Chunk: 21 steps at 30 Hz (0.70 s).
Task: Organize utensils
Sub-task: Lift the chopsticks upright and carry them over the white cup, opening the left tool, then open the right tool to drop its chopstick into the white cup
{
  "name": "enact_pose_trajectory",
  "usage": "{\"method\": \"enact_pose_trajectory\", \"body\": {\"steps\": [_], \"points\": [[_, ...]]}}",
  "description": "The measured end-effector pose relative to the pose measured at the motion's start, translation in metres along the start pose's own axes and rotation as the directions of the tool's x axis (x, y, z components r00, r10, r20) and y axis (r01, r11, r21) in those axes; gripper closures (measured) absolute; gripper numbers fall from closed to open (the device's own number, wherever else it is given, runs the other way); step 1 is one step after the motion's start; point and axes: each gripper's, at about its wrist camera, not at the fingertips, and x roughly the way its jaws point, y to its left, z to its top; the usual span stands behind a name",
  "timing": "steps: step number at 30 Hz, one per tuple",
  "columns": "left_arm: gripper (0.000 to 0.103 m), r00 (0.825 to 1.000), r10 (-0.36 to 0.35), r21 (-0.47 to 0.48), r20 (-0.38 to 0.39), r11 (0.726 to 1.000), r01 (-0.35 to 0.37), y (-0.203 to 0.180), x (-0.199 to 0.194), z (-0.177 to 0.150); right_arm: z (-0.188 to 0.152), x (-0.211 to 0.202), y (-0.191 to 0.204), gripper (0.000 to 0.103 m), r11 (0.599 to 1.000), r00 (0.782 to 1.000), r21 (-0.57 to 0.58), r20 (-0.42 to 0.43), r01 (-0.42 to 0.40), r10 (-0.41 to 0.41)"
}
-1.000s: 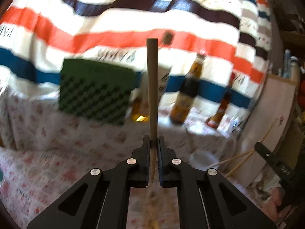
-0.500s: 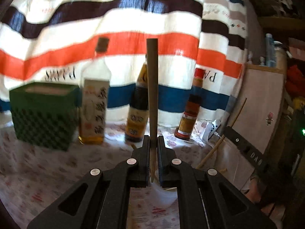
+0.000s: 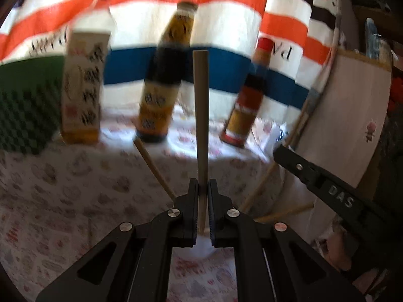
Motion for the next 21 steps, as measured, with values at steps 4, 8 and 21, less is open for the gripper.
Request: {"method": "enact_pose_trajectory", "body": {"steps": [4, 8, 21], "points": [[0.097, 0.998, 0.067, 0.087, 0.016, 0.994, -0.068, -0.009, 0.001, -0.007, -0.006, 0.013, -0.002, 0.096, 1.0, 0.998, -0.015, -0.063, 0.002, -0.003], [0.097, 0.995, 0.089, 0.123, 0.032, 0.988, -0.093, -0.013, 0.0, -0.011, -0.008, 0.019, -0.008, 0.096, 1.0, 0.995, 0.008, -0.099, -0.021, 0.022], [0.051, 0.982, 0.098, 0.087, 0.161, 0.99, -0.113, 0.015, -0.07, 0.007, 0.007, -0.003, -0.015, 0.077, 0.995, 0.996, 0.065, -0.058, -0.07, 0.074]]}}
